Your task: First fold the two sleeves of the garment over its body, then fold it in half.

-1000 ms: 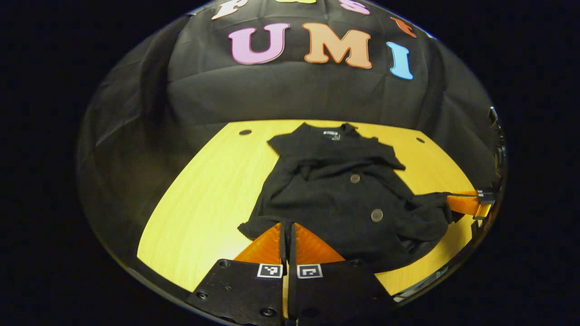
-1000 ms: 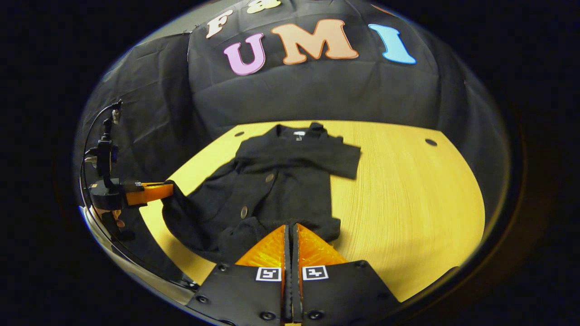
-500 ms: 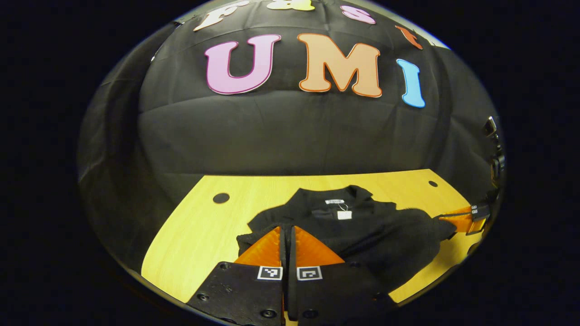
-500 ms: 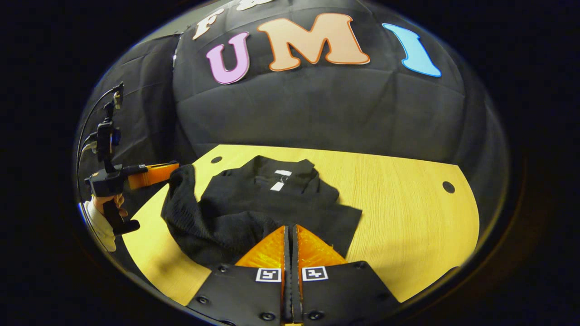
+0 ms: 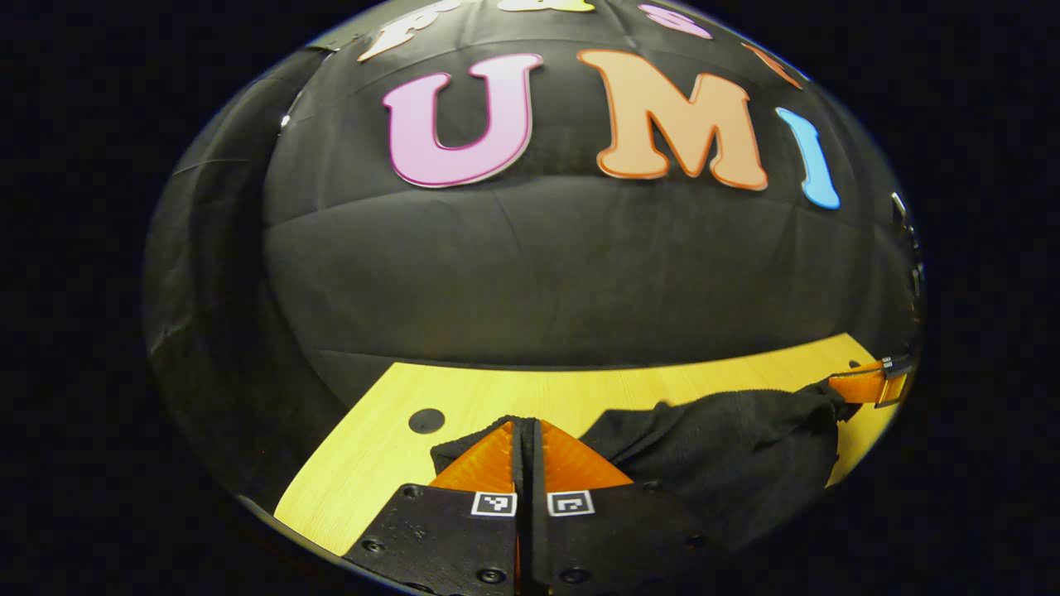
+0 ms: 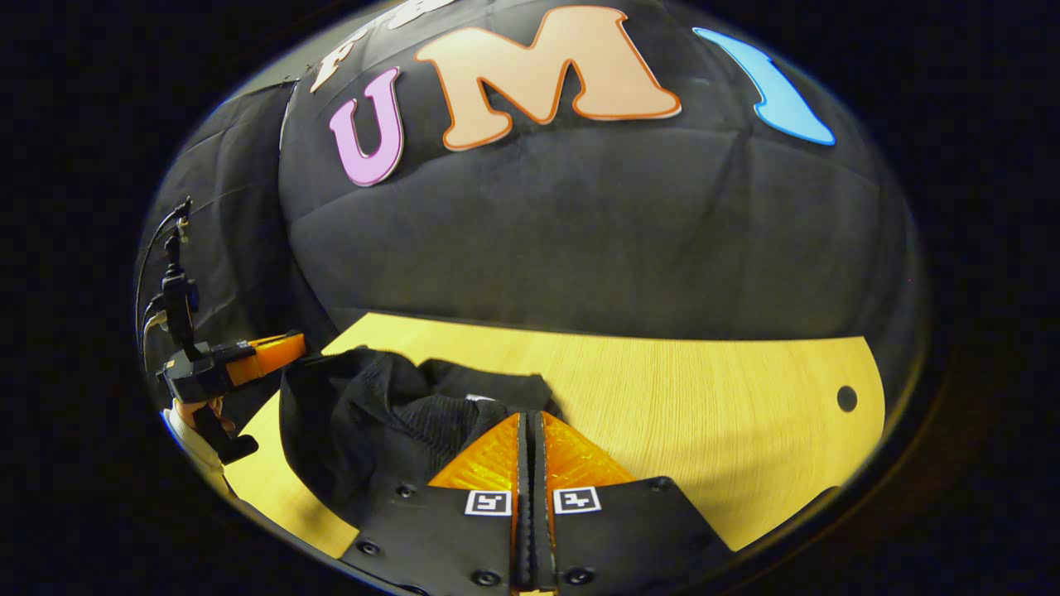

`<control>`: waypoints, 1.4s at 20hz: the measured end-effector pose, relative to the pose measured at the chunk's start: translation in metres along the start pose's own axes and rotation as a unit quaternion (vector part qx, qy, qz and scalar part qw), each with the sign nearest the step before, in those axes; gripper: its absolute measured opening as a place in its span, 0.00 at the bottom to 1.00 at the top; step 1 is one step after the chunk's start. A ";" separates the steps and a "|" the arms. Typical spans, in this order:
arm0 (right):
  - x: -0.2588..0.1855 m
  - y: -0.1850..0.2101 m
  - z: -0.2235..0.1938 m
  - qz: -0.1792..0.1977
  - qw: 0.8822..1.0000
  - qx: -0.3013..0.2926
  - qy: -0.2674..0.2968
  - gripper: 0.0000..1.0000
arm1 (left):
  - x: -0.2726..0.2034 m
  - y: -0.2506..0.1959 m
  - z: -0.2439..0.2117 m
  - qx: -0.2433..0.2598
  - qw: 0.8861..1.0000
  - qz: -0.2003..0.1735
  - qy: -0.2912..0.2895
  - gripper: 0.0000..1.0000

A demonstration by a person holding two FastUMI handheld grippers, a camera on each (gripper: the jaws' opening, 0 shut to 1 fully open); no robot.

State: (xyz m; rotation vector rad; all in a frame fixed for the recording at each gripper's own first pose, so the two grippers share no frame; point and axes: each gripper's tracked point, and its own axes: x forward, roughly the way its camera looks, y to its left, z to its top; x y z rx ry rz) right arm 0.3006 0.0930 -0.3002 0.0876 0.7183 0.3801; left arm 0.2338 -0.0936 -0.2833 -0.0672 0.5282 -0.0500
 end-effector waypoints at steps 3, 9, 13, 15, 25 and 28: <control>-0.022 -0.007 0.049 -0.005 0.998 -0.004 -0.064 0.36 | -0.017 0.026 0.048 0.014 0.996 0.041 -0.072 0.66; -0.119 -0.004 0.087 -0.002 0.989 0.034 -0.144 0.98 | -0.105 0.034 0.139 -0.007 0.981 0.035 -0.190 0.98; -0.225 0.027 0.056 -0.007 0.980 0.003 -0.199 0.98 | -0.180 0.021 0.172 -0.055 0.973 -0.024 -0.223 0.99; -0.278 0.051 0.040 -0.006 0.974 0.012 -0.226 0.97 | -0.223 0.024 0.177 -0.065 0.967 -0.046 -0.243 0.98; -0.394 0.122 -0.012 -0.064 0.951 -0.012 -0.303 0.97 | -0.322 0.013 0.134 -0.062 0.969 -0.090 -0.220 0.98; -0.402 0.127 -0.016 -0.080 0.949 0.010 -0.304 0.97 | -0.323 0.006 0.129 -0.030 0.970 -0.111 -0.215 0.96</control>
